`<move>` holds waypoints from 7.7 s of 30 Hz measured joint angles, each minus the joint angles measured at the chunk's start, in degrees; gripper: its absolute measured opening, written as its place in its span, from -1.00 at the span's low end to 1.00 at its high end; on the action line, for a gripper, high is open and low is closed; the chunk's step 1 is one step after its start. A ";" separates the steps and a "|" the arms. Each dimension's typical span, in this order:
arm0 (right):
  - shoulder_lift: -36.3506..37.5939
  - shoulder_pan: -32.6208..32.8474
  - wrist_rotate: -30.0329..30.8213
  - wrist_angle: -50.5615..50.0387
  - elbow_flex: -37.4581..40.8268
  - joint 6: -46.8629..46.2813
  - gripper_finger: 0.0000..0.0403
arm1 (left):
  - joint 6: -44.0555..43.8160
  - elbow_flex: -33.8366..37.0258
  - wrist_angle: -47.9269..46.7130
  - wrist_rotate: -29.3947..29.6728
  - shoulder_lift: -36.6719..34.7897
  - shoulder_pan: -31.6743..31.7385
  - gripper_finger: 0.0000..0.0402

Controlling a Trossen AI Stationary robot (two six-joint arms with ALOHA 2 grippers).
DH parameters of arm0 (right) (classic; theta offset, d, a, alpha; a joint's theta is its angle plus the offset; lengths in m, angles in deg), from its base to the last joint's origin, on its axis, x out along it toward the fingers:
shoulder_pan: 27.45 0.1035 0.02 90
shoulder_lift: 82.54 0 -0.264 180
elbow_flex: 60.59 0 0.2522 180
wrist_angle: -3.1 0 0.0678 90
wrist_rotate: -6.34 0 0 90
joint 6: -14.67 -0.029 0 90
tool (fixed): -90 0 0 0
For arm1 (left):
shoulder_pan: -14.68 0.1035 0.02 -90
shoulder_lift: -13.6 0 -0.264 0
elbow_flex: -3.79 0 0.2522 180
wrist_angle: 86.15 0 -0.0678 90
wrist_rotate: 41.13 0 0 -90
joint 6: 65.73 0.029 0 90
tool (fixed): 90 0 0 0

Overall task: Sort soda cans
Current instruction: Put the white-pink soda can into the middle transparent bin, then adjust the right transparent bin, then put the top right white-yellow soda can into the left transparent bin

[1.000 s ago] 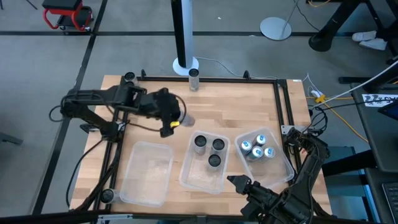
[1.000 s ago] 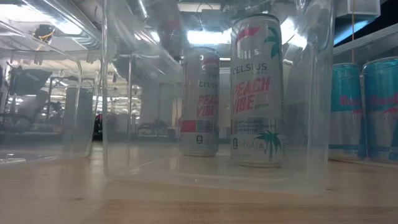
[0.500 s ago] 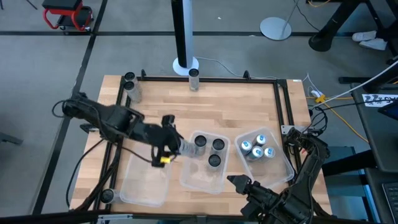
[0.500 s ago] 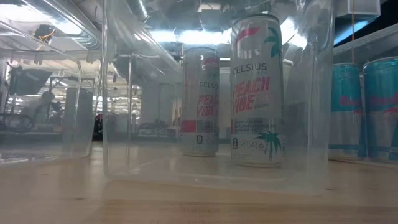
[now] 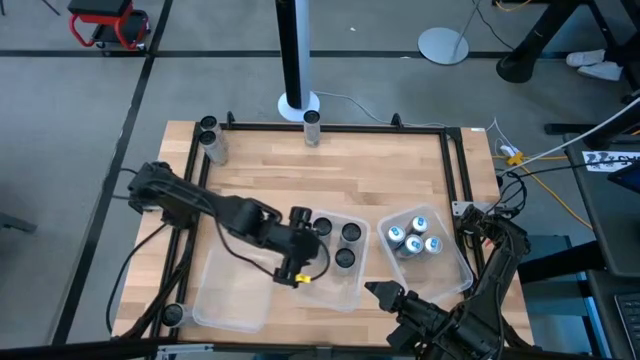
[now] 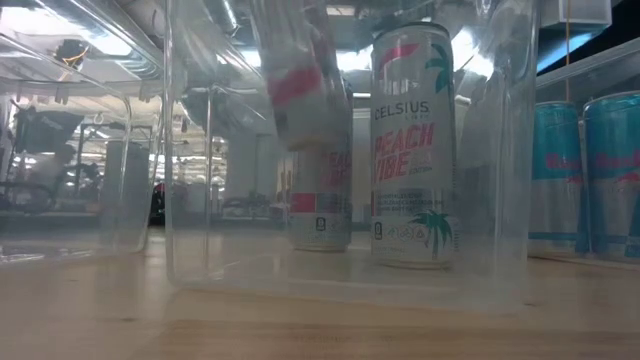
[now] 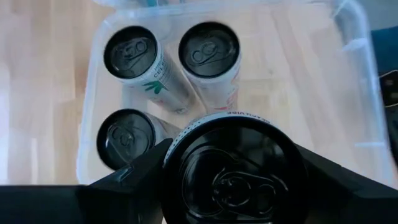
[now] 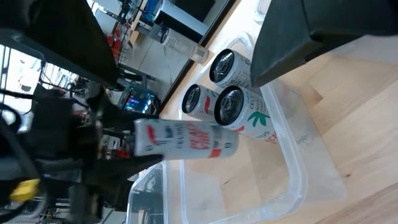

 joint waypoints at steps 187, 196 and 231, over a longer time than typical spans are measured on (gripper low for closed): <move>22.69 -52.54 16.42 0.28 30.77 15.08 0.81 | 2.92 1.33 23.74 -12.52 8.84 60.04 0.60; 22.69 -52.52 15.43 -0.02 30.77 15.10 0.81 | 6.65 1.36 21.47 -12.04 9.06 60.39 0.60; 22.69 -53.33 18.90 0.02 30.80 16.52 0.81 | 15.32 1.75 19.35 -11.03 12.19 60.18 0.35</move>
